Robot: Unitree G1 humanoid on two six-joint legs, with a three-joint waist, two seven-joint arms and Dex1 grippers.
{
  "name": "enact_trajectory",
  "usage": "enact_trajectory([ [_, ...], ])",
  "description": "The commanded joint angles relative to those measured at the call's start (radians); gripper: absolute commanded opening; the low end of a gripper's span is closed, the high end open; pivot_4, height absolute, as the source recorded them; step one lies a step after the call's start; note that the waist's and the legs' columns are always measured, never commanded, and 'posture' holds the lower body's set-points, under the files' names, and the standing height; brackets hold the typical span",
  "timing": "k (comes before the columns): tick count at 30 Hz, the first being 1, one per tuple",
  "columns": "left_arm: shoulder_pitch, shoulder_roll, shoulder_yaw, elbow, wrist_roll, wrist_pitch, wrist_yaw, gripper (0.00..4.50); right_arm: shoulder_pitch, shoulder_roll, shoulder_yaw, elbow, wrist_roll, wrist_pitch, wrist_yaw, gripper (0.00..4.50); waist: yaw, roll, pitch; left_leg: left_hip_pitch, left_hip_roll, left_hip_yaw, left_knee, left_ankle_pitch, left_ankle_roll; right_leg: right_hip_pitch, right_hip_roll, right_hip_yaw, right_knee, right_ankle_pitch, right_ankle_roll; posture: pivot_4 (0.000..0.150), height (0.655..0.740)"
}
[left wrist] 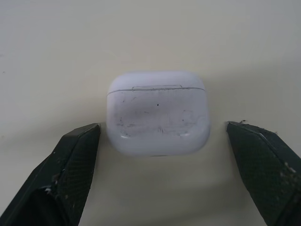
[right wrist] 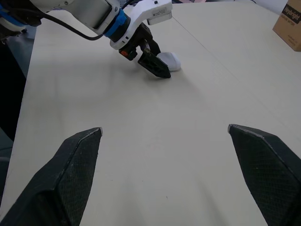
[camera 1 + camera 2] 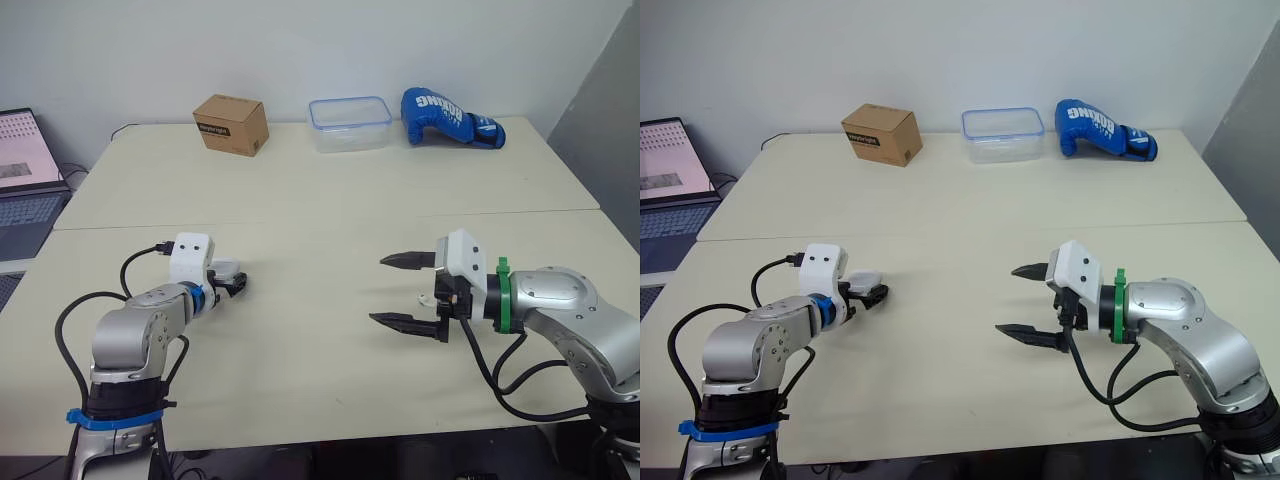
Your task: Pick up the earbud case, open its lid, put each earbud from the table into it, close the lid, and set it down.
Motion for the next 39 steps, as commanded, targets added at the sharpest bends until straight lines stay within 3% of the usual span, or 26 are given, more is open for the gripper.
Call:
enact_trajectory([
  [1, -0.012, -0.006, -0.026, 0.012, 0.01, 0.001, -0.01, 4.46, -0.014, 0.007, -0.022, -0.041, 0.025, 0.01, -0.018, 4.5, 0.0, 0.0, 0.0, 0.0, 0.0, 0.0, 0.0, 0.0, 0.0, 0.0, 0.0, 0.0, 0.0, 0.0, 0.0, 0.15, 0.7307],
  [12, -0.022, -0.013, -0.035, 0.026, 0.019, -0.015, -0.027, 4.46, -0.006, 0.022, -0.025, -0.053, 0.042, 0.033, -0.061, 4.5, 0.001, 0.0, 0.0, 0.0, 0.0, 0.0, 0.0, 0.0, 0.0, 0.0, 0.0, 0.0, 0.0, 0.0, 0.0, 0.15, 0.7307],
  [19, -0.024, -0.023, -0.032, 0.025, 0.02, -0.021, -0.029, 2.81, -0.003, 0.018, -0.026, -0.051, 0.042, 0.032, -0.062, 4.5, 0.001, 0.0, 0.0, 0.0, 0.0, 0.0, 0.0, 0.0, 0.0, 0.0, 0.0, 0.0, 0.0, 0.0, 0.0, 0.15, 0.7307],
  [20, -0.025, -0.024, -0.033, 0.026, 0.02, -0.022, -0.029, 2.75, -0.003, 0.018, -0.026, -0.05, 0.041, 0.031, -0.061, 4.5, 0.001, 0.0, 0.0, 0.0, 0.0, 0.0, 0.0, 0.0, 0.0, 0.0, 0.0, 0.0, 0.0, 0.0, 0.0, 0.15, 0.7307],
  [27, -0.016, -0.009, -0.048, 0.018, 0.028, -0.026, -0.039, 2.75, 0.005, 0.014, -0.03, -0.044, 0.036, 0.022, -0.058, 4.5, 0.001, 0.0, 0.0, 0.0, 0.0, 0.0, 0.0, 0.0, 0.0, 0.0, 0.0, 0.0, 0.0, 0.0, 0.0, 0.15, 0.7307],
  [33, 0.035, 0.072, -0.055, -0.023, 0.037, -0.133, -0.125, 2.75, 0.005, 0.004, -0.068, -0.02, 0.037, 0.01, -0.056, 4.5, -0.002, 0.0, 0.0, 0.0, 0.0, 0.0, 0.0, 0.0, 0.0, -0.001, 0.0, 0.0, 0.0, 0.0, 0.0, 0.15, 0.7307],
  [39, 0.105, 0.199, -0.118, -0.082, 0.081, -0.508, -0.339, 2.75, -0.024, 0.005, -0.12, 0.023, 0.092, 0.059, -0.058, 4.5, -0.001, 0.0, 0.0, -0.002, 0.0, 0.001, 0.0, 0.0, 0.0, -0.003, 0.0, 0.001, 0.0, 0.0, 0.0, 0.15, 0.7307],
])
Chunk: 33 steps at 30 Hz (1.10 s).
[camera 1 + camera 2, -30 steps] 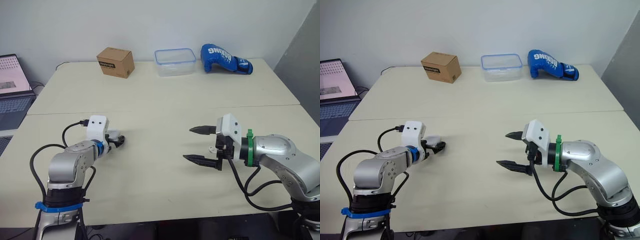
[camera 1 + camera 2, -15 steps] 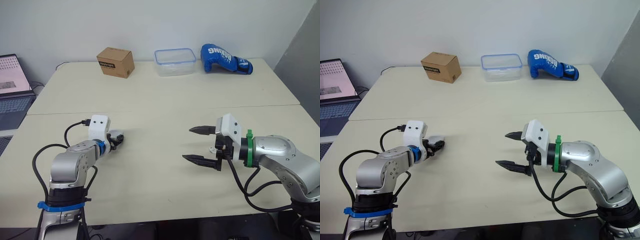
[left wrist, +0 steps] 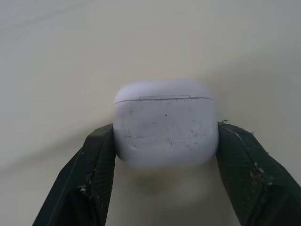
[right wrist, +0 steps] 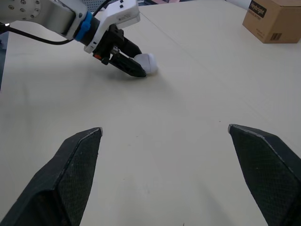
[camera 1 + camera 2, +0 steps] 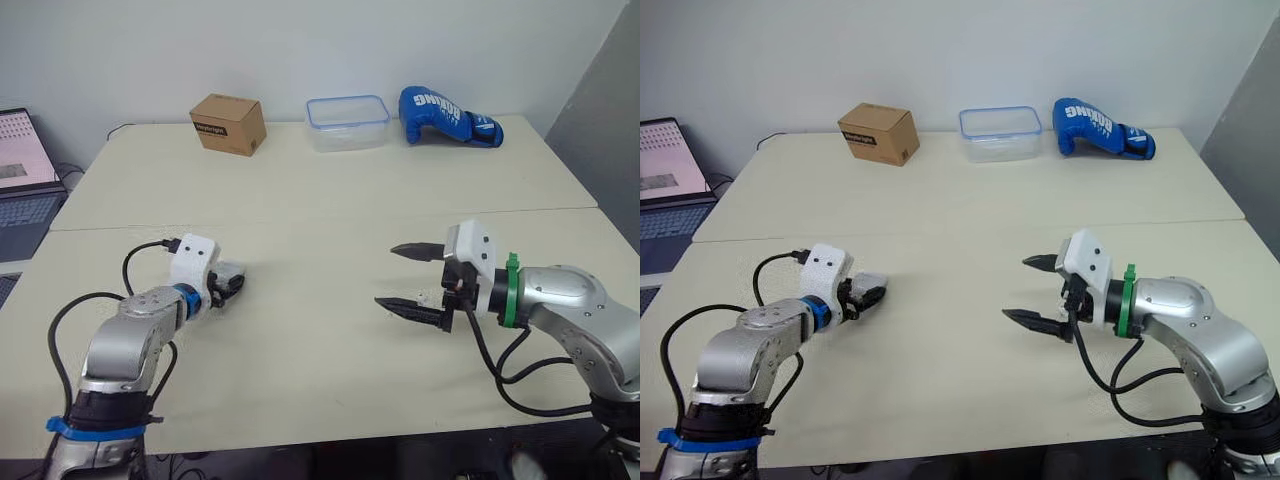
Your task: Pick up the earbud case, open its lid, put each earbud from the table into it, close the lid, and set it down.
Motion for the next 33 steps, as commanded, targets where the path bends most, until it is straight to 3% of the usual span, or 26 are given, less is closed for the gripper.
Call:
enact_trajectory([
  [1, 0.011, 0.051, -0.007, -0.076, 0.007, -0.222, -0.138, 2.75, -0.037, 0.002, -0.063, 0.015, 0.07, 0.045, -0.005, 4.5, 0.001, 0.0, 0.0, 0.0, 0.0, 0.0, 0.0, 0.0, 0.0, 0.0, 0.0, 0.0, 0.0, 0.0, 0.0, 0.15, 0.7307],
  [7, -0.001, 0.065, -0.041, -0.063, 0.031, -0.496, -0.277, 2.75, -0.113, -0.032, -0.093, 0.096, 0.192, 0.264, -0.023, 4.5, 0.0, 0.0, 0.0, 0.0, 0.0, 0.001, 0.0, 0.0, 0.0, 0.0, 0.0, 0.0, -0.001, 0.0, 0.0, 0.15, 0.7307],
  [9, -0.038, 0.075, -0.073, -0.047, 0.033, -0.58, -0.352, 2.75, -0.161, -0.025, -0.119, 0.145, 0.309, 0.405, -0.023, 4.5, 0.0, 0.0, 0.0, 0.0, 0.0, 0.001, 0.0, 0.0, 0.0, 0.0, 0.0, 0.001, 0.0, 0.0, 0.0, 0.15, 0.7307],
  [19, -0.21, 0.071, -0.19, 0.05, 0.043, -0.847, -0.613, 2.75, -0.252, 0.132, -0.27, 0.263, 0.67, 0.726, -0.286, 4.5, -0.001, 0.0, 0.0, -0.001, 0.0, 0.001, 0.0, 0.0, 0.001, 0.0, 0.0, 0.0, -0.001, 0.0, 0.0, 0.15, 0.7307],
  [26, -0.303, 0.022, -0.244, 0.079, 0.087, -0.961, -0.644, 2.75, -0.27, 0.227, -0.28, 0.375, 0.906, 0.752, -0.59, 4.5, -0.006, 0.0, 0.0, -0.001, 0.0, 0.001, 0.0, 0.0, 0.001, 0.0, 0.0, 0.0, 0.0, 0.0, 0.0, 0.15, 0.7307],
  [33, -0.322, -0.007, -0.271, 0.039, 0.108, -0.974, -0.643, 2.75, -0.269, 0.201, -0.169, 0.422, 1.206, 0.614, -0.866, 4.5, -0.015, 0.001, 0.0, -0.001, 0.0, 0.001, 0.0, 0.0, 0.001, -0.001, 0.0, 0.0, 0.0, 0.0, 0.0, 0.15, 0.7307],
])
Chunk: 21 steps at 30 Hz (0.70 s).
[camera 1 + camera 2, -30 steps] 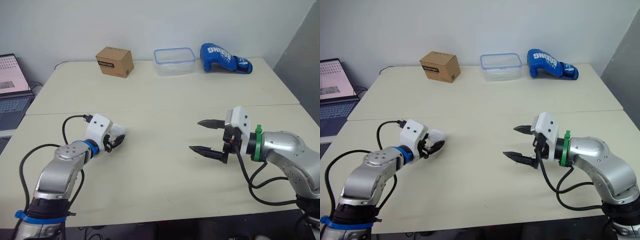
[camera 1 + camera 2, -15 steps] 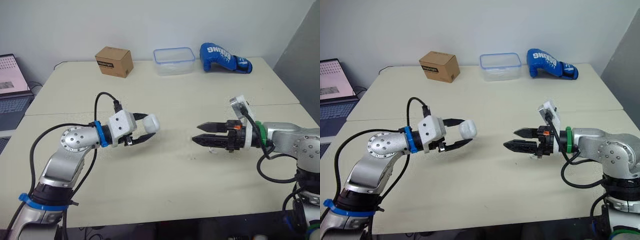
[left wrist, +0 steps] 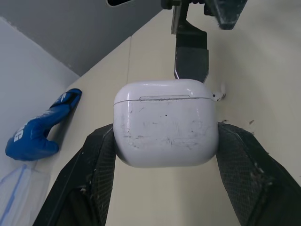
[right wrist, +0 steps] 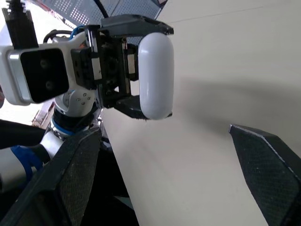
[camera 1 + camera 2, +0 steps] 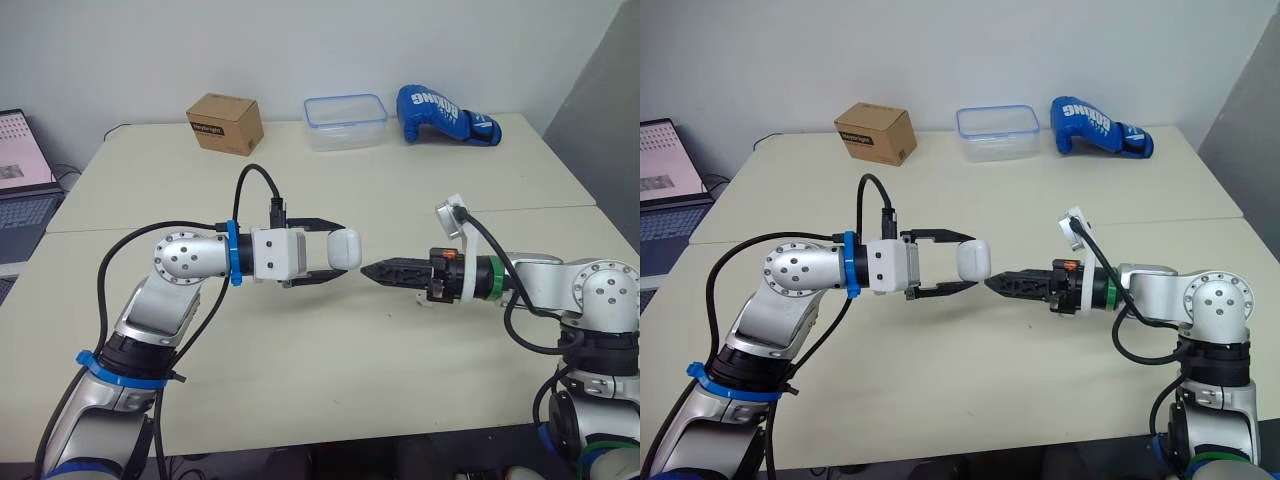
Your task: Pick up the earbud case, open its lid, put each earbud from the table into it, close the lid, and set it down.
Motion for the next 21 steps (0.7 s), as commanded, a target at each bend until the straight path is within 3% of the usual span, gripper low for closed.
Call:
enact_trajectory([
  [1, -0.015, -0.015, -0.008, -0.057, 0.003, -0.008, 0.006, 2.75, -0.02, -0.031, 0.045, -0.003, 0.169, -0.093, -0.108, 4.5, -0.003, 0.0, 0.0, 0.0, 0.0, 0.0, 0.0, 0.0, 0.0, 0.0, 0.0, 0.0, 0.0, 0.0, 0.0, 0.15, 0.7307],
  [10, -0.01, -0.049, -0.031, -0.084, 0.028, 0.019, 0.029, 2.75, -0.026, -0.084, 0.178, -0.026, 0.314, -0.233, -0.222, 4.5, -0.013, 0.0, 0.0, 0.0, 0.0, 0.0, 0.0, 0.0, 0.0, 0.0, 0.0, 0.0, 0.0, 0.0, 0.0, 0.15, 0.7307],
  [13, -0.008, -0.053, -0.028, -0.091, 0.028, 0.026, 0.031, 2.75, -0.024, -0.091, 0.196, -0.037, 0.315, -0.252, -0.223, 3.92, -0.013, 0.0, 0.0, 0.0, 0.0, 0.0, 0.0, 0.0, 0.0, 0.0, 0.0, 0.0, 0.0, 0.0, 0.0, 0.15, 0.7307],
  [17, -0.003, -0.055, -0.027, -0.096, 0.031, 0.03, 0.03, 2.75, -0.021, -0.097, 0.21, -0.046, 0.315, -0.265, -0.215, 2.5, -0.013, 0.0, 0.0, 0.0, 0.0, 0.0, 0.0, 0.0, 0.0, 0.0, 0.0, 0.0, 0.0, 0.0, 0.0, 0.15, 0.7307],
  [21, -0.001, -0.054, -0.027, -0.098, 0.032, 0.03, 0.028, 2.75, -0.022, -0.103, 0.219, -0.047, 0.315, -0.274, -0.208, 2.5, -0.013, 0.0, 0.0, 0.0, 0.0, -0.001, 0.0, 0.0, 0.0, 0.0, 0.0, 0.0, 0.0, 0.0, 0.0, 0.15, 0.7307],
])
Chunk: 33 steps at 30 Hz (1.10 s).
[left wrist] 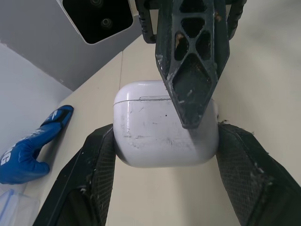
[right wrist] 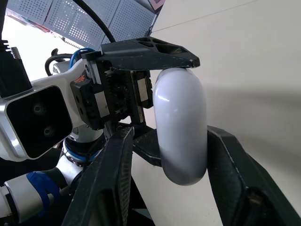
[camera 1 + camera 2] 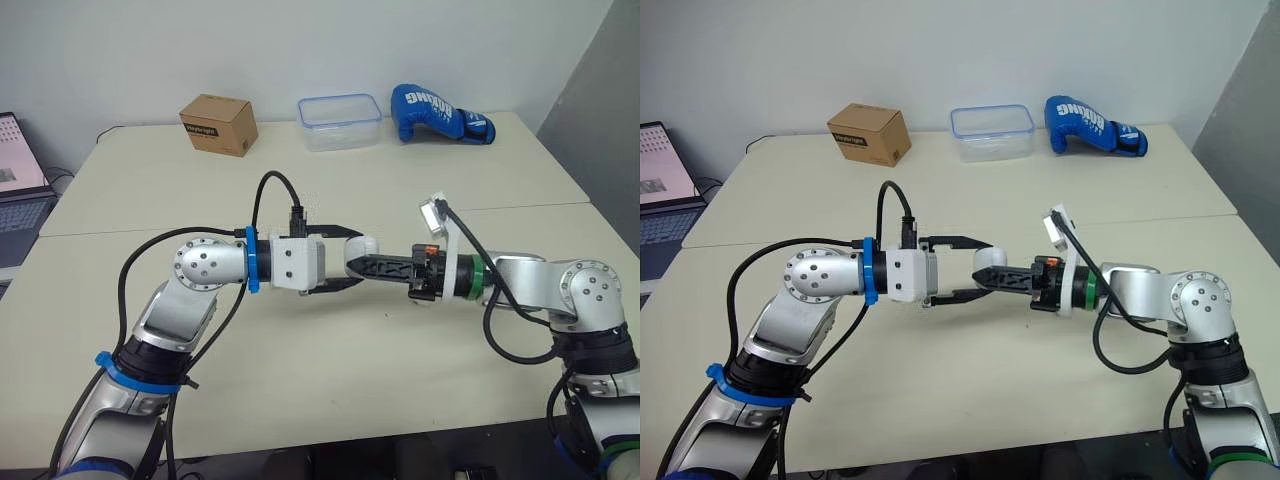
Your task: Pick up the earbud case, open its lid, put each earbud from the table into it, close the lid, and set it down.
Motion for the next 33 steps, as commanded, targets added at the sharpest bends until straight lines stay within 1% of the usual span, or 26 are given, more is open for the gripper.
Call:
enact_trajectory([
  [1, -0.005, 0.0, 0.006, -0.036, -0.004, -0.001, 0.009, 2.75, -0.02, -0.01, -0.005, -0.037, 0.028, -0.028, 0.013, 2.5, 0.0, 0.0, 0.0, 0.0, 0.0, 0.0, 0.0, 0.0, 0.0, 0.0, 0.0, 0.0, 0.0, 0.0, 0.0, 0.15, 0.7307],
  [3, -0.006, 0.0, 0.007, -0.035, -0.003, 0.0, 0.009, 2.75, -0.021, -0.011, -0.003, -0.037, 0.028, -0.029, 0.015, 2.5, 0.0, 0.0, 0.0, 0.0, 0.0, 0.0, 0.0, 0.0, 0.0, 0.0, 0.0, 0.0, 0.0, 0.0, 0.0, 0.15, 0.7307],
  [6, -0.005, 0.004, 0.007, -0.032, -0.001, 0.001, 0.007, 2.75, -0.021, -0.012, 0.0, -0.038, 0.028, -0.034, 0.014, 1.96, 0.0, 0.0, 0.0, 0.0, 0.0, 0.0, 0.0, 0.0, 0.0, 0.0, 0.0, 0.0, 0.0, 0.0, 0.0, 0.15, 0.7307],
  [9, -0.004, 0.005, 0.008, -0.029, 0.002, -0.001, 0.007, 2.75, -0.021, -0.014, 0.003, -0.037, 0.028, -0.039, 0.013, 0.92, 0.0, 0.0, 0.0, 0.0, 0.0, 0.0, 0.0, 0.0, 0.0, 0.0, 0.0, 0.0, 0.0, 0.0, 0.0, 0.15, 0.7307],
  [10, -0.004, 0.005, 0.009, -0.03, 0.002, 0.003, 0.008, 2.75, -0.02, -0.015, 0.003, -0.038, 0.028, -0.04, 0.013, 0.81, 0.0, 0.0, 0.0, 0.0, 0.0, 0.0, 0.0, 0.0, 0.0, 0.0, 0.0, 0.0, 0.0, 0.0, 0.0, 0.15, 0.7307],
  [14, -0.004, 0.001, 0.012, -0.031, 0.003, 0.013, 0.017, 2.75, -0.018, -0.014, 0.005, -0.04, 0.028, -0.043, 0.013, 0.81, 0.0, 0.0, 0.0, 0.0, 0.0, 0.0, 0.0, 0.0, 0.0, 0.0, 0.0, 0.0, 0.0, 0.0, 0.0, 0.15, 0.7307],
  [17, -0.006, 0.007, 0.01, -0.037, -0.024, 0.056, -0.005, 2.75, -0.016, -0.012, 0.01, -0.046, 0.028, -0.042, 0.017, 0.81, 0.0, 0.0, 0.0, 0.0, 0.0, 0.0, 0.0, 0.0, 0.0, 0.0, 0.0, 0.0, 0.0, 0.0, 0.0, 0.15, 0.7307],
  [18, -0.006, 0.008, 0.013, -0.039, -0.032, 0.072, -0.007, 3.47, -0.015, -0.012, 0.012, -0.048, 0.028, -0.042, 0.016, 0.81, 0.0, 0.0, 0.0, 0.0, 0.0, 0.0, 0.0, 0.0, 0.0, 0.0, 0.0, 0.0, 0.0, 0.0, 0.0, 0.15, 0.7307],
  [19, -0.007, 0.008, 0.02, -0.045, -0.051, 0.11, -0.006, 3.7, -0.016, -0.013, 0.013, -0.049, 0.028, -0.041, 0.016, 0.81, 0.0, 0.0, 0.0, 0.0, 0.0, 0.0, 0.0, 0.0, 0.0, 0.0, 0.0, 0.0, 0.0, 0.0, 0.0, 0.15, 0.7307],
  [21, -0.003, 0.017, 0.03, -0.066, -0.09, 0.173, -0.018, 4.32, -0.017, -0.024, 0.018, -0.053, 0.026, -0.037, 0.019, 0.81, 0.0, 0.0, 0.0, 0.0, 0.0, 0.0, 0.0, 0.0, 0.0, 0.0, 0.0, 0.0, 0.0, 0.0, 0.0, 0.15, 0.7307],
  [22, 0.0, 0.022, 0.039, -0.072, -0.104, 0.194, -0.02, 4.48, -0.022, -0.033, 0.022, -0.056, 0.012, -0.028, 0.028, 0.81, 0.0, 0.0, 0.0, 0.0, 0.0, 0.0, 0.0, 0.0, 0.0, 0.0, 0.0, 0.0, 0.0, 0.0, 0.0, 0.15, 0.7307],
  [23, 0.001, 0.026, 0.044, -0.077, -0.112, 0.205, -0.02, 4.48, -0.026, -0.04, 0.025, -0.058, 0.002, -0.022, 0.034, 0.81, 0.0, 0.0, 0.0, 0.0, 0.0, 0.0, 0.0, 0.0, 0.0, 0.0, 0.0, 0.0, 0.0, 0.0, 0.0, 0.15, 0.7307],
  [25, 0.001, 0.044, 0.06, -0.078, -0.138, 0.253, -0.03, 4.48, -0.044, -0.067, 0.034, -0.072, -0.076, 0.012, 0.086, 0.81, 0.0, 0.0, 0.0, 0.0, 0.0, 0.0, 0.0, 0.0, 0.0, 0.0, 0.0, 0.0, 0.0, 0.0, 0.0, 0.15, 0.7307],
  [26, 0.0, 0.062, 0.069, -0.073, -0.157, 0.292, -0.042, 4.48, -0.057, -0.088, 0.041, -0.083, -0.137, 0.035, 0.128, 0.81, 0.0, 0.0, 0.0, 0.0, 0.0, 0.0, 0.0, 0.0, 0.0, 0.0, 0.0, 0.0, 0.0, 0.0, 0.0, 0.15, 0.7307],
  [28, -0.003, 0.114, 0.093, -0.07, -0.231, 0.464, -0.066, 4.48, -0.088, -0.141, 0.071, -0.131, -0.296, 0.075, 0.255, 0.81, -0.001, 0.0, 0.0, 0.0, 0.0, 0.0, 0.0, 0.0, 0.001, 0.0, 0.0, 0.0, 0.0, 0.0, 0.0, 0.15, 0.7307],
  [30, -0.011, 0.152, 0.099, -0.067, -0.288, 0.593, -0.088, 4.48, -0.118, -0.182, 0.107, -0.172, -0.432, 0.084, 0.375, 0.81, -0.003, 0.001, 0.0, 0.0, 0.0, 0.0, 0.0, -0.002, 0.003, -0.001, 0.001, 0.0, 0.001, 0.0, 0.0, 0.15, 0.7307],
  [33, -0.031, 0.172, 0.093, -0.066, -0.343, 0.716, -0.111, 4.48, -0.16, -0.228, 0.173, -0.215, -0.621, 0.06, 0.538, 0.81, -0.002, 0.001, 0.0, 0.0, 0.001, -0.001, 0.0, -0.002, 0.004, 0.0, 0.002, -0.001, 0.0, -0.001, 0.001, 0.15, 0.7307],
])
